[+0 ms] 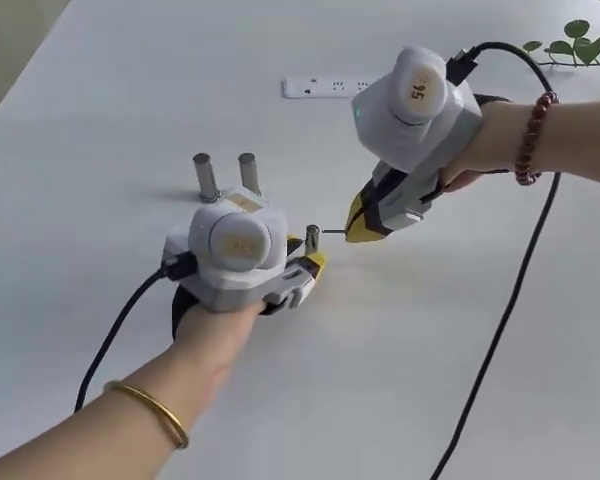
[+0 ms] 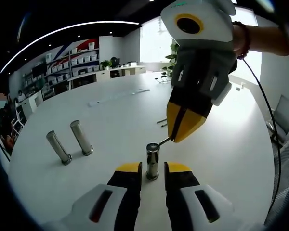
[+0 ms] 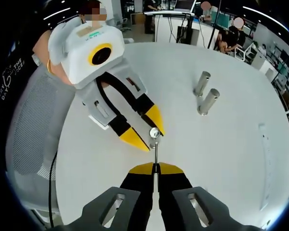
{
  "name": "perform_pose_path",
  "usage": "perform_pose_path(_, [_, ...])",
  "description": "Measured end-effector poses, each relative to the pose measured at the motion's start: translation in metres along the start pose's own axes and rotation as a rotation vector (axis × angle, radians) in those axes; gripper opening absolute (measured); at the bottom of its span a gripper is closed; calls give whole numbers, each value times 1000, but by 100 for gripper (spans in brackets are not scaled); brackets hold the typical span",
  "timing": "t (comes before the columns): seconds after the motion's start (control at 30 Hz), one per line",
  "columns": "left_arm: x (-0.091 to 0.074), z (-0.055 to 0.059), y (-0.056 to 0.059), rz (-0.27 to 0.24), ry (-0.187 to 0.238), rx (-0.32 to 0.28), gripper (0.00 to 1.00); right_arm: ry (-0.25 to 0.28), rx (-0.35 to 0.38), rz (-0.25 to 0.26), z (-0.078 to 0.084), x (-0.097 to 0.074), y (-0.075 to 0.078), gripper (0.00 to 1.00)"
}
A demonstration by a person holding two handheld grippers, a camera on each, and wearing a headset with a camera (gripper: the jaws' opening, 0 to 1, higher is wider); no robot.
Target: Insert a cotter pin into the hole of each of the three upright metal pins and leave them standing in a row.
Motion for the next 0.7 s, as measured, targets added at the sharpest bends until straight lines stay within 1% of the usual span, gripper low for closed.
perform_pose_path(0.13, [1,-1,0,-11,0,12,13,0,-2,-3,-2,1,1,0])
perform_pose_path(0.33, [1,1,-2,-15,-5,7,9,5,-8,0,-5,1,1,0])
perform_pose_path(0.4, [2,1,-1,-17,-6,22,8,5,-9,-2,-5,2,0,0])
perform_pose_path(0.7, [2,2,0,-6,-6,35,7,0,-14,-4,-8,2,-2,0])
Point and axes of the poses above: the centre of the closed fingertips' face, and the gripper's own axes: x roughly forward along the fingers, y roughly to its right, z roughly out of its underside, the point moved 6 cm from there along -x, roughly backward along the fingers, and after that the axes turned 9 degrees about -y, right-handed, at the moved point
